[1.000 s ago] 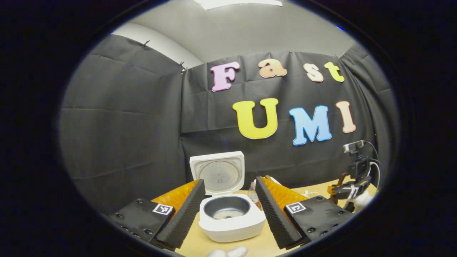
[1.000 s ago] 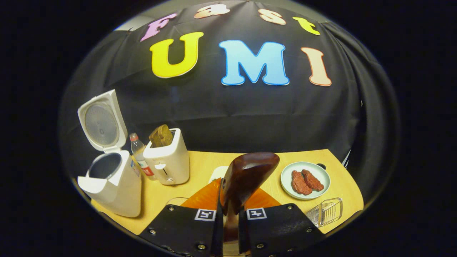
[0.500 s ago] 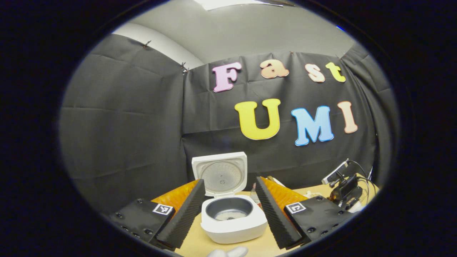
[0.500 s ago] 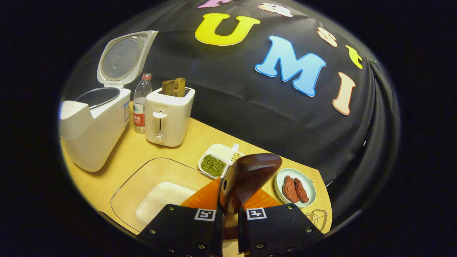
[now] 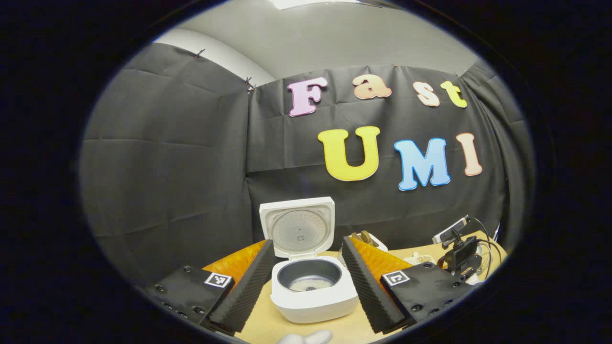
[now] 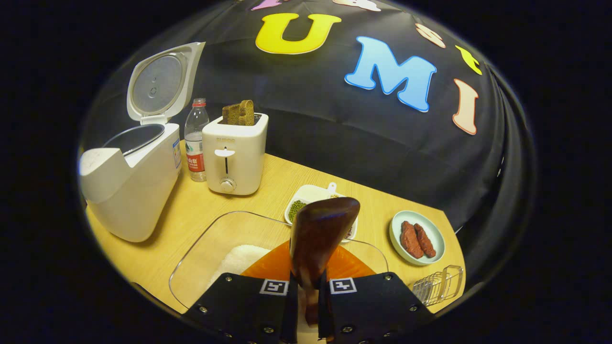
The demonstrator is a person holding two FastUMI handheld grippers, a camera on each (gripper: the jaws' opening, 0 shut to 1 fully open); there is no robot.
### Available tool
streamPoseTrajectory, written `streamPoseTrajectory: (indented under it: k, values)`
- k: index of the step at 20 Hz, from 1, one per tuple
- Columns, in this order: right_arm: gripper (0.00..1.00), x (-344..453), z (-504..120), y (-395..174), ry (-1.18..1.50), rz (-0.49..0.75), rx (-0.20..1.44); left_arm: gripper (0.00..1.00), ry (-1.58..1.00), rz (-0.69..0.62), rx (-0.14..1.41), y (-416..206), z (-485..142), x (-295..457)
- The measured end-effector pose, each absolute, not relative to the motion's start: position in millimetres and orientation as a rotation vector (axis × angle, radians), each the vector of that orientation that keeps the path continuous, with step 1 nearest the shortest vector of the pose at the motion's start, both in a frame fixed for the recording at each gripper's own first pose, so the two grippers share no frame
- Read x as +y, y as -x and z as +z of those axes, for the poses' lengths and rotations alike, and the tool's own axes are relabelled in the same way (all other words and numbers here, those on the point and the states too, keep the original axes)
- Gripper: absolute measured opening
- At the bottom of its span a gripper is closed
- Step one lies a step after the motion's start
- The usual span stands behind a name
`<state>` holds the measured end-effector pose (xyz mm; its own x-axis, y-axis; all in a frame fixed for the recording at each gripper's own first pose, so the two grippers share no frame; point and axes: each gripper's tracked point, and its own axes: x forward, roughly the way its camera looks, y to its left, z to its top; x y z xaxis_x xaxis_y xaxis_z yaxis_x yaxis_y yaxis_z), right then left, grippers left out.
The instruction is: Close the left gripper, press the button to open the rice cooker; take a wooden spoon from the chopstick holder with the right hand, scoop a spoonful of rice and pour it into the rice cooker, then put the wooden spoon back into the chopstick holder.
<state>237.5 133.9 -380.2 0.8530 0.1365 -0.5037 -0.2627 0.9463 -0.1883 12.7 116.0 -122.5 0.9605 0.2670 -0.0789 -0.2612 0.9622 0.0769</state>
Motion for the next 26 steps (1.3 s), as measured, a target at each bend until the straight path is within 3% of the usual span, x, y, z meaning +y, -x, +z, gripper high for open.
streamPoseTrajectory:
  k: [15,26]
  values:
    - [0.17,134,-389,-236,-0.587,0.143,0.653,1.0,-0.065,0.263,0.1,-14,-118,118]
    - [0.17,91,-375,-238,-0.959,0.088,0.571,1.0,-0.108,0.242,0.078,-16,-101,111]
